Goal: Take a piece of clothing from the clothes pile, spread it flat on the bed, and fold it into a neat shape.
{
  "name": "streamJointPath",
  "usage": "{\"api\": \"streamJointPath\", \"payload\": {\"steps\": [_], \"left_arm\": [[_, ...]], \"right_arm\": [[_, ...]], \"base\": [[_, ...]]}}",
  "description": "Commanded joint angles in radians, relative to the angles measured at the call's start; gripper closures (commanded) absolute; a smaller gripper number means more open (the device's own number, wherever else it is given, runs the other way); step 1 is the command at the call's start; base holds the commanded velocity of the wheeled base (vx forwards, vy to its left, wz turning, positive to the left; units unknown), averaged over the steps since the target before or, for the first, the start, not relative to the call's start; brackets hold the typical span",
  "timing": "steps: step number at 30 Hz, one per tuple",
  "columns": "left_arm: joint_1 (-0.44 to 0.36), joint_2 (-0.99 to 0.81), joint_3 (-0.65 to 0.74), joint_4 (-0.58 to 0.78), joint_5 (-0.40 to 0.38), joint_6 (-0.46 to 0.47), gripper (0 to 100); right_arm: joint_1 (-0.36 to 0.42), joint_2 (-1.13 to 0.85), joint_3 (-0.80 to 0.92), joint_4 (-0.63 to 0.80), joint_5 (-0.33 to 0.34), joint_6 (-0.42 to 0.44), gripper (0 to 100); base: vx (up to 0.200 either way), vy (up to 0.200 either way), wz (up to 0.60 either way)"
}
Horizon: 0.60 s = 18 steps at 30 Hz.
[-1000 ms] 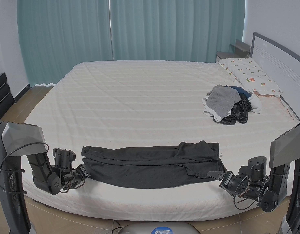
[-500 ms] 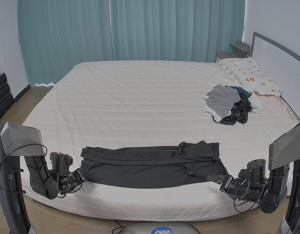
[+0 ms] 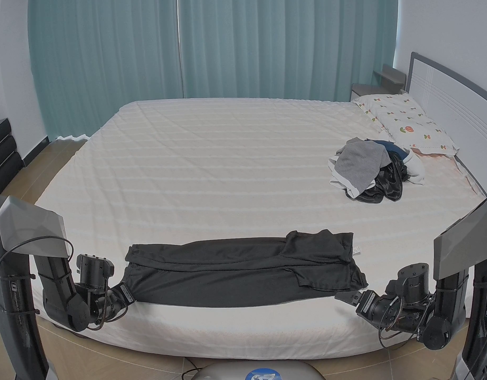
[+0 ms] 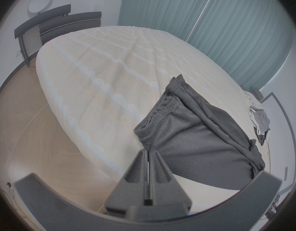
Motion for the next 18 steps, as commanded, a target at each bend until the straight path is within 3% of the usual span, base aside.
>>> {"api": "streamJointPath", "payload": {"steps": [1, 13, 18], "left_arm": [[0.000, 0.006, 0.001, -0.006, 0.000, -0.002, 100], [0.014, 0.006, -0.013, -0.009, -0.004, -0.005, 100], [0.014, 0.006, -0.013, -0.009, -0.006, -0.007, 100]], "right_arm": [[0.004, 0.014, -0.009, 0.011, -0.014, 0.000, 0], [-0.027, 0.114, -0.170, 0.043, -0.127, -0.001, 0], [-0.031, 0.123, -0.239, 0.106, -0.135, 0.000, 0]], "base": [[0.000, 0.000, 0.00], [0.000, 0.000, 0.00], [0.000, 0.000, 0.00]]}}
